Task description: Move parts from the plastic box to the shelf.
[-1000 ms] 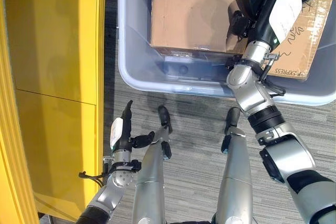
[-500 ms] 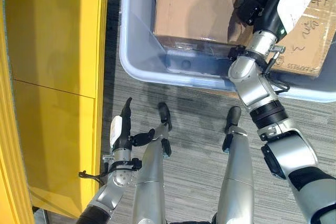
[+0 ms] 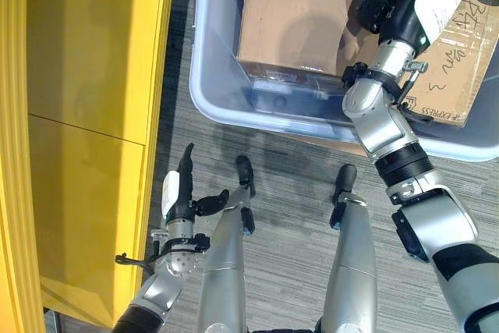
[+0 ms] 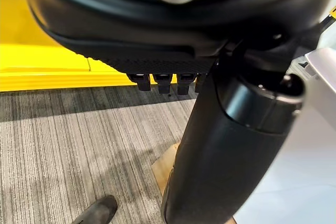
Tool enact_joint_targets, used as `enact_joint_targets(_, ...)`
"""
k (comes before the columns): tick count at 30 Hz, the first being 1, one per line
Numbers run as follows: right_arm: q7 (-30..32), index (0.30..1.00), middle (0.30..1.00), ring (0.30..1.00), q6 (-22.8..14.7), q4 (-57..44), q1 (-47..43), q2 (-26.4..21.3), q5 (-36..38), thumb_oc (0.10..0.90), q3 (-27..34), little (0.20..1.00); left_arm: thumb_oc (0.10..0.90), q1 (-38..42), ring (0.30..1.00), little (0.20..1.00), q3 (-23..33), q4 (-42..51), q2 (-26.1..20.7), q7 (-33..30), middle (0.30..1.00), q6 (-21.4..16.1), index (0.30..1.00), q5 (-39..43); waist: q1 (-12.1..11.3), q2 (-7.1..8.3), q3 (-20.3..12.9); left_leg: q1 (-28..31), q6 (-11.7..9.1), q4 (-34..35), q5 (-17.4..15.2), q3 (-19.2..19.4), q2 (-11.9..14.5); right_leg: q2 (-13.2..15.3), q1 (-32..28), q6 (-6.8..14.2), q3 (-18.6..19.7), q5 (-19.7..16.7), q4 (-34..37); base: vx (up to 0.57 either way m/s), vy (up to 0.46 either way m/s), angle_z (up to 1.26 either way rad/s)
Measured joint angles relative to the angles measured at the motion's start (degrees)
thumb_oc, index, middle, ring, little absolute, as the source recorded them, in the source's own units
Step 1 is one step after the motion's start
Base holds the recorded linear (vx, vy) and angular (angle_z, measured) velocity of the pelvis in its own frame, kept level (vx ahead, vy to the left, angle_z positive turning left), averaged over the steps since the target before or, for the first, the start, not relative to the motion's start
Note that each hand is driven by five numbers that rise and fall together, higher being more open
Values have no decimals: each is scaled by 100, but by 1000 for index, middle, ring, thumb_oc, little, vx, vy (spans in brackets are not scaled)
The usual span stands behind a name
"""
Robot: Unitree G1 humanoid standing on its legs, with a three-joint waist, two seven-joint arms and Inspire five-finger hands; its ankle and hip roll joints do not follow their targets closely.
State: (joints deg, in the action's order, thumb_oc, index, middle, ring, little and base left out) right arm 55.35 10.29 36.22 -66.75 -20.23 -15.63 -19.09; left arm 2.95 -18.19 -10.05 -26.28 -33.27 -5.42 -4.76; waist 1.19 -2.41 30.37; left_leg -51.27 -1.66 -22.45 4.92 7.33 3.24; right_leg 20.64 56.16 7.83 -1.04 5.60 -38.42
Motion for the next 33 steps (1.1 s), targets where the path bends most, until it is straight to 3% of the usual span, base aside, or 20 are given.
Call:
enact_joint_targets(8,-44,300,300,300,6,61,38,-38,10,400,-28,300,900,33,1000,1000,-8,0,12,11,1000,6,1000,1,-6,0,0,155,-72,109,105,-75,-1,2,-163,-7,-97,-3,-5,-14,-9,2)
enact_joint_targets(13,-265,300,300,300,12,56,375,-37,14,400,-38,300,900,35,1000,1000,-3,-27,13,27,1000,17,1000,0,-26,1,0,755,-53,360,116,-67,-21,3,-687,4,-118,9,111,0,0,0)
enact_joint_targets(20,-618,300,300,300,30,25,1029,-33,8,400,-84,300,900,19,1000,1000,-20,-57,25,172,1000,16,1000,-7,-30,13,-7,1869,-98,962,237,-122,-7,-31,-1717,-8,-301,95,443,23,-31,1)
enact_joint_targets(25,-1018,300,300,300,31,-18,1590,-31,1,400,-97,300,900,-17,1000,1000,-23,-179,39,410,1000,48,1000,-4,-26,50,1,2810,-197,1323,271,-125,71,-133,-2729,50,-481,35,862,47,-46,-4)
enact_joint_targets(33,-1544,300,300,300,27,-347,1923,-19,1,400,-78,300,900,-71,1000,1000,53,-287,61,672,1000,42,1000,5,15,79,-21,3855,-211,1809,280,-21,138,-263,-3822,138,-569,-93,1520,89,-30,-8)
